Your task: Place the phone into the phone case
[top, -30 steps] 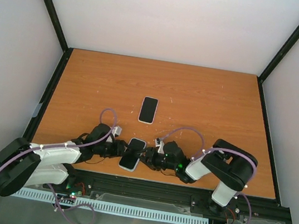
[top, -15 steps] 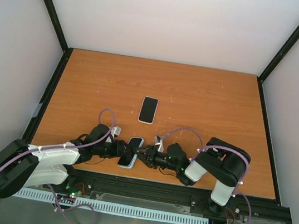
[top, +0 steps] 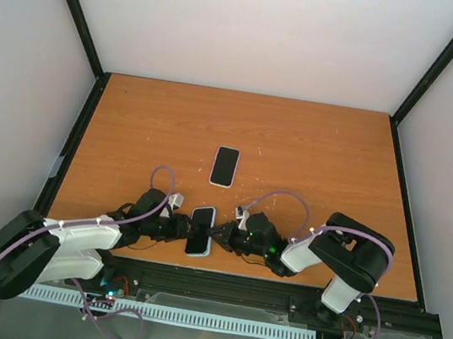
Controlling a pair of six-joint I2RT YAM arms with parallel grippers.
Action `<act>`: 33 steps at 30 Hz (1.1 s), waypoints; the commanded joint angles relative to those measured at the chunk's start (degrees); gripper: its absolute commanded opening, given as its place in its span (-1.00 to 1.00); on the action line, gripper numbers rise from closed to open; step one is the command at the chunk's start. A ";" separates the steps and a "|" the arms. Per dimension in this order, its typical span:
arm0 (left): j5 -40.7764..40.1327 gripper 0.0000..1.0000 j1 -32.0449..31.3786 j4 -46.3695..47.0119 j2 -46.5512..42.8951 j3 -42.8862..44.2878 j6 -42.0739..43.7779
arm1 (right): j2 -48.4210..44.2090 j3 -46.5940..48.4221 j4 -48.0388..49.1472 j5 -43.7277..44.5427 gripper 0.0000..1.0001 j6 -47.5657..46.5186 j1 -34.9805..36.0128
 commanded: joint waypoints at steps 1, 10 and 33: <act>2.93 0.00 -0.57 -0.06 -0.82 1.56 -0.65 | -2.53 0.95 -3.71 2.54 -0.84 -1.57 0.27; 9.96 0.27 5.19 -1.63 -8.78 0.09 0.08 | -6.90 -3.35 3.90 0.49 -0.85 2.24 -2.11; 21.61 -0.56 6.78 13.36 -29.73 -5.34 -14.48 | -23.74 -4.87 10.00 -0.54 -0.81 5.63 -3.24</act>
